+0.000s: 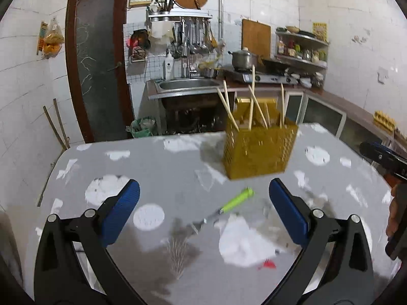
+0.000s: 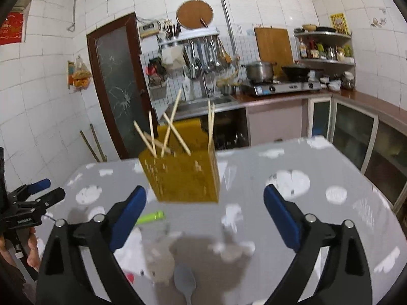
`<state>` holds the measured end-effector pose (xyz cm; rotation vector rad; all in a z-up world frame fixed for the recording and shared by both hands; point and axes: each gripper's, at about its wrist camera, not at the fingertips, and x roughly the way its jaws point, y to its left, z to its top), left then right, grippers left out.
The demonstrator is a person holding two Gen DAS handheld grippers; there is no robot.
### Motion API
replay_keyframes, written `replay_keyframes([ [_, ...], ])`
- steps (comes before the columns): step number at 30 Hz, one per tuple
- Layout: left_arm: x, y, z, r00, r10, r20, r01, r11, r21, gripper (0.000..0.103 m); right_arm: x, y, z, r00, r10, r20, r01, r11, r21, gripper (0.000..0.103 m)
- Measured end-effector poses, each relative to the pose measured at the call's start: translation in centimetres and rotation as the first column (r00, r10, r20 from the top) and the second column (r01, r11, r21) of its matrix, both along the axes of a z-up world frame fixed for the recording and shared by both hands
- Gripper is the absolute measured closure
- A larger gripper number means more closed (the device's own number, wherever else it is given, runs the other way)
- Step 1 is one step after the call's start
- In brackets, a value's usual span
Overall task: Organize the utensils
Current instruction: 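Close the right tool on the pale blue spoon while the left tool approaches the fork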
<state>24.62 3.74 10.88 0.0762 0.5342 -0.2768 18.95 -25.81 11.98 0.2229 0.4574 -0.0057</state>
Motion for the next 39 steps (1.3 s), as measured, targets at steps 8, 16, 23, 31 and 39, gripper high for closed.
replay_keyframes([
  [8, -2.3, -0.2, -1.5, 0.999, 0.039, 0.014, -0.039, 0.997, 0.068, 0.005, -0.9, 1.1, -4.5, 0.995, 0.017, -0.097, -0.016, 1.0, 0.013, 0.009],
  [16, -2.6, 3.2, 4.8, 0.992, 0.113, 0.051, -0.115, 0.993, 0.039, 0.005, -0.5, 2.5, -5.7, 0.991, 0.037, -0.131, -0.038, 0.999, -0.005, 0.009],
  [23, 0.6, 2.4, 3.8, 0.997, 0.072, -0.016, -0.072, 0.997, 0.009, 0.005, 0.9, 5.3, -10.9, 0.942, 0.077, -0.326, -0.119, 0.987, -0.109, 0.01],
  [31, 4.8, -2.0, -1.2, 0.992, -0.018, -0.121, 0.022, 0.999, 0.031, 0.005, 2.4, 6.1, -13.3, 0.908, 0.065, -0.413, -0.127, 0.984, -0.125, 0.048],
  [39, 9.1, -6.5, -6.2, 0.97, -0.115, -0.216, 0.138, 0.986, 0.096, 0.005, 4.7, 4.0, -13.0, 0.906, 0.042, -0.421, -0.091, 0.991, -0.098, 0.07],
])
